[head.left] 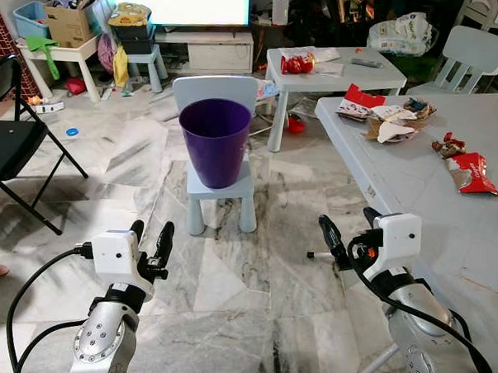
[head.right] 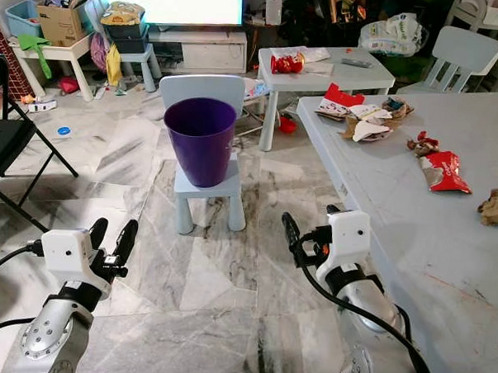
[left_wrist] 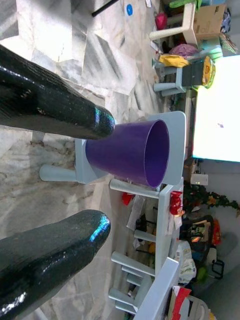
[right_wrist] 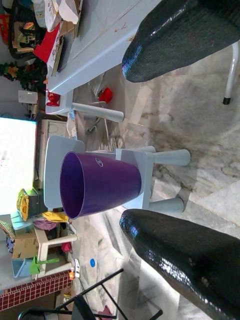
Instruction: Picking trash to rubbish bin
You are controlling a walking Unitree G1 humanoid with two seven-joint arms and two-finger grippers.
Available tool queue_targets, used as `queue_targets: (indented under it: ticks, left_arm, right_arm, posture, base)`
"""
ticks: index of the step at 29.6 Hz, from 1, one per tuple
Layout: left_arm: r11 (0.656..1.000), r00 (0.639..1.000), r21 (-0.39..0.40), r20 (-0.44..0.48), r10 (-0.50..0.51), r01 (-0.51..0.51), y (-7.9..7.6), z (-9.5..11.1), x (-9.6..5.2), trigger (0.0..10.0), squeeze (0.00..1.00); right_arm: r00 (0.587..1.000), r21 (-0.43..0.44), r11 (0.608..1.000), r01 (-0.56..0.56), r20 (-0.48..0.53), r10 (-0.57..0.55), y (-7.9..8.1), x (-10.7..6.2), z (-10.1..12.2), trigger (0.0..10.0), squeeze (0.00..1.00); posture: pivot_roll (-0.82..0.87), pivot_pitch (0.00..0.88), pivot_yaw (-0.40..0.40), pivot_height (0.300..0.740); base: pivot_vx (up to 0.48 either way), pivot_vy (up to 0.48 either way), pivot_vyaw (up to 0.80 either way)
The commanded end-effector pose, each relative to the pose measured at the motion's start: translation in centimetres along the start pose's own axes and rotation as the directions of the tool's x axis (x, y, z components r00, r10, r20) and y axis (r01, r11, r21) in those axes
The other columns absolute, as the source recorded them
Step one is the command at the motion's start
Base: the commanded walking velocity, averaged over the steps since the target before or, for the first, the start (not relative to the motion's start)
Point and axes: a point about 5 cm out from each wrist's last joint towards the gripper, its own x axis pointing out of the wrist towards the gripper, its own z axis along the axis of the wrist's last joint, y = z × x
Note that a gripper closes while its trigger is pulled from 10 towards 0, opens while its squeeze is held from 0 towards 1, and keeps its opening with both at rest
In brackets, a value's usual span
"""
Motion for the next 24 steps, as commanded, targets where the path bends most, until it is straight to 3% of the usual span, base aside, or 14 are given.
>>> queue_targets:
  ticks: [1, 5, 7, 10, 24]
  left_arm:
    - [0.988, 0.976, -0.022, 0.155, 0.152, -0.15, -0.4, 9.7, 13.5, 10.0, 0.0]
    - [0.99, 0.972, -0.034, 0.189, 0.14, -0.136, -0.7, 10.2, 13.9, 10.0, 0.0]
    - [0.991, 0.976, -0.052, 0.177, 0.128, -0.121, -1.2, 10.3, 14.2, 10.0, 0.0]
    - [0.992, 0.978, 0.034, 0.178, 0.113, -0.121, -1.4, 10.3, 14.2, 10.0, 0.0]
    - [0.994, 0.98, 0.033, 0.171, 0.099, -0.106, -1.7, 10.0, 13.7, 10.0, 0.0]
  right_arm:
    - [0.988, 0.071, 0.989, 0.128, 0.076, -0.133, -2.0, 11.9, 7.9, 10.0, 0.0]
    - [0.985, 0.071, 0.987, 0.142, 0.091, -0.148, -2.3, 11.8, 8.4, 10.0, 0.0]
    - [0.989, 0.07, 0.989, 0.132, 0.056, -0.136, -2.2, 11.4, 7.3, 10.0, 0.0]
    - [0.987, 0.067, 0.988, 0.14, 0.069, -0.145, -2.2, 11.4, 7.3, 10.0, 0.0]
    - [0.987, 0.074, 0.989, 0.132, 0.078, -0.137, -1.9, 11.4, 7.5, 10.0, 0.0]
  posture:
    - [0.09, 0.0, 0.048, 0.74]
    - [0.09, 0.0, 0.036, 0.74]
    - [0.11, 0.0, 0.031, 0.74]
    - [0.1, 0.0, 0.033, 0.74]
    - [0.1, 0.0, 0.04, 0.74]
  base:
    - [0.0, 0.0, 0.0]
    - [0.0, 0.0, 0.0]
    - [0.0, 0.0, 0.0]
    - [0.0, 0.0, 0.0]
    - [0.0, 0.0, 0.0]
